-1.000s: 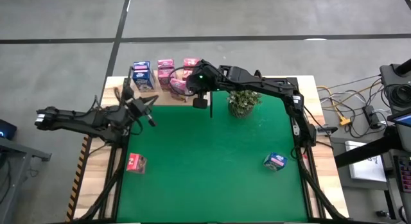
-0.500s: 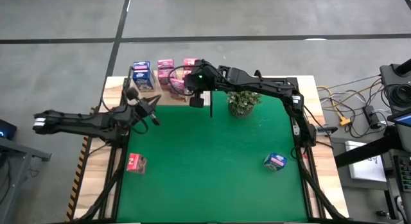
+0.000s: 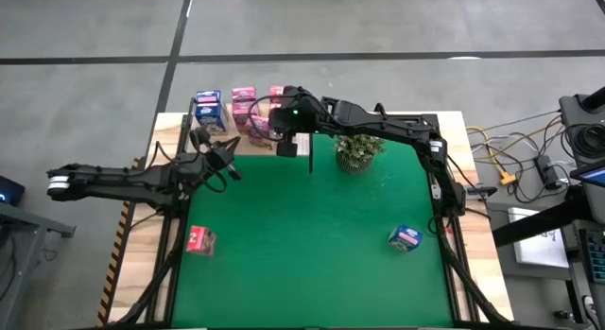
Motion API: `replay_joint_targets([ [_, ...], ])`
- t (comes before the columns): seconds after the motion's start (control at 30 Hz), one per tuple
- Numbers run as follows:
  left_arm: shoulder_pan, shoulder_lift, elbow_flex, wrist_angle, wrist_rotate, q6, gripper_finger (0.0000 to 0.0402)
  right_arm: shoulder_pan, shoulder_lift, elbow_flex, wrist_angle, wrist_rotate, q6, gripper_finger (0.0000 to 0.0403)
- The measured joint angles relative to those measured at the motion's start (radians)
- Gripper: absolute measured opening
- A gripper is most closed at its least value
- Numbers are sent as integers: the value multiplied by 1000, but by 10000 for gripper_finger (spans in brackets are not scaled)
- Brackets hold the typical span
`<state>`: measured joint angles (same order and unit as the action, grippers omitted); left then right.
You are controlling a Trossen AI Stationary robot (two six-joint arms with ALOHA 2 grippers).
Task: Stack cereal on shelf
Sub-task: Put the pink cereal box on the shelf
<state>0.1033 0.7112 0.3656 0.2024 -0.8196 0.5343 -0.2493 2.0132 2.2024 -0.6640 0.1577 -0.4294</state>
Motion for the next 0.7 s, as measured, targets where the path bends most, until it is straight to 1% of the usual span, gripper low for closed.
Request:
replay_joint_targets([
  [0.27,-1,-3,30,-1,0,-16,0,0,0,-8,52,1,-26,9],
  [0.53,-3,-79,31,-41,0,-24,0,3,-21,24,-59,1,19,9],
  [0.57,-4,-90,31,-42,6,-24,0,1,-21,23,-69,0,22,9],
  [0.7,-4,-130,31,-41,81,-26,0,-7,7,12,-85,0,25,9],
])
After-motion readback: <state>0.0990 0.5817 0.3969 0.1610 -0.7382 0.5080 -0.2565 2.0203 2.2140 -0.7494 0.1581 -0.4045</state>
